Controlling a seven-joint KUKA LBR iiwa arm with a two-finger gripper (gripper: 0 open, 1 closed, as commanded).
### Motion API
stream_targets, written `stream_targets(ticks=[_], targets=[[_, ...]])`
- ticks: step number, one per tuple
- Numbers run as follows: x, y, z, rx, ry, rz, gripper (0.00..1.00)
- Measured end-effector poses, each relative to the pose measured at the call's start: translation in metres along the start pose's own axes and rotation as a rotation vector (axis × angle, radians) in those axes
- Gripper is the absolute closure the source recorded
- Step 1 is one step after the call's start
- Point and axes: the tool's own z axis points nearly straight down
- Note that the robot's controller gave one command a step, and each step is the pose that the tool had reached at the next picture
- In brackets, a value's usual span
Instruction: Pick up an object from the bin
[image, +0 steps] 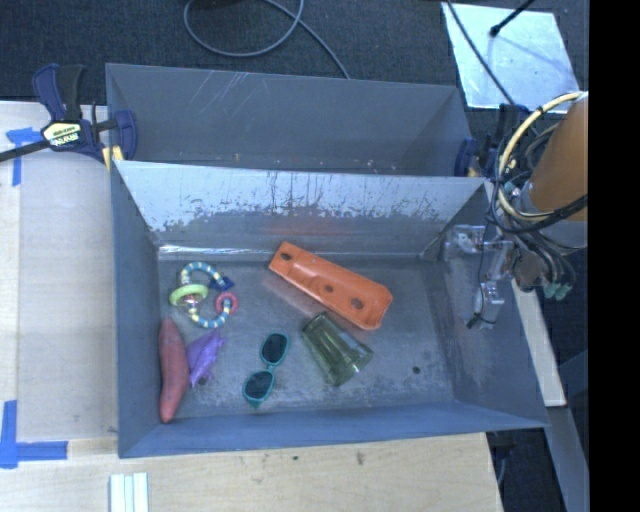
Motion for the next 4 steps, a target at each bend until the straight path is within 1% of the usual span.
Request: stream_targets(ticks=[1,2,3,4], targets=[[-0.002,0.001,-0.005,0.002,-0.009,-0.003,0.0],[-0.018,0.044,0.058,0.002,-0.011,0.044,0.0],[-0.042,0.095,0.067,0.002,-0.005,-0.087,0.0],[-0.061,0.116,0.069,0.001,-0.017,-0.055,0.0]])
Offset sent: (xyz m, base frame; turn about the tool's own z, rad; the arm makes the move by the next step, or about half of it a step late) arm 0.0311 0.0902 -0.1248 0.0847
